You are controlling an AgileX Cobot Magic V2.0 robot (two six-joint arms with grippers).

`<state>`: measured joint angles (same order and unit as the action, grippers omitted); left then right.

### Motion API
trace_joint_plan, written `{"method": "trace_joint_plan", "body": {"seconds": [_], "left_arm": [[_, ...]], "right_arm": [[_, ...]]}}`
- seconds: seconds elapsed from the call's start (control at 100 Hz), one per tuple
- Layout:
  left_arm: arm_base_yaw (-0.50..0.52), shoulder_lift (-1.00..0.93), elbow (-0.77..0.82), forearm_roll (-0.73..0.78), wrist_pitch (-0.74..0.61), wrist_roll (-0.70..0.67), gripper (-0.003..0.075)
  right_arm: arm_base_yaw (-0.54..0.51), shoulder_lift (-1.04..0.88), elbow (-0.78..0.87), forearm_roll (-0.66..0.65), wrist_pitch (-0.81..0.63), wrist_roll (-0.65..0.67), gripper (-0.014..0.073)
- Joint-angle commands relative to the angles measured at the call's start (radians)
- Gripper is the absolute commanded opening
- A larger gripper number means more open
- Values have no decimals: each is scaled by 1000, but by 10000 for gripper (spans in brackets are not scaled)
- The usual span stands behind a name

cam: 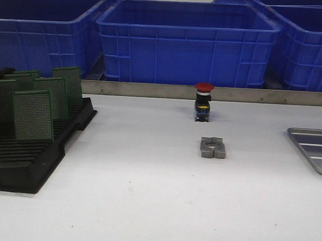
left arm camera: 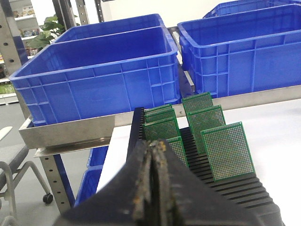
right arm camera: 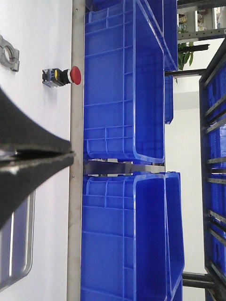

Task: Place circuit board on tray
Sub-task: 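Move the left gripper down toward the black rack of green boards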

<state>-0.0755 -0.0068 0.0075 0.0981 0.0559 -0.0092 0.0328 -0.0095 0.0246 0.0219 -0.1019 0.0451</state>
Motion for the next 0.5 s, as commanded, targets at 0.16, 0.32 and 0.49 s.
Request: {"method": "trace_joint_plan", "body": {"seconds": [0.16,0.32,0.49], "left_arm": [[1,-33,-2,-6,-80,-7,-18],[1,-33,-13,-8,-87,-7,-18],[1,-19,-92,-98,-68,-7,-18]], "right_arm": [[3,-23,-12,-5,-72,-5,-68],[3,-23,-12,-5,-72,-5,-68],[3,-23,-12,-5,-72,-5,-68]]}}
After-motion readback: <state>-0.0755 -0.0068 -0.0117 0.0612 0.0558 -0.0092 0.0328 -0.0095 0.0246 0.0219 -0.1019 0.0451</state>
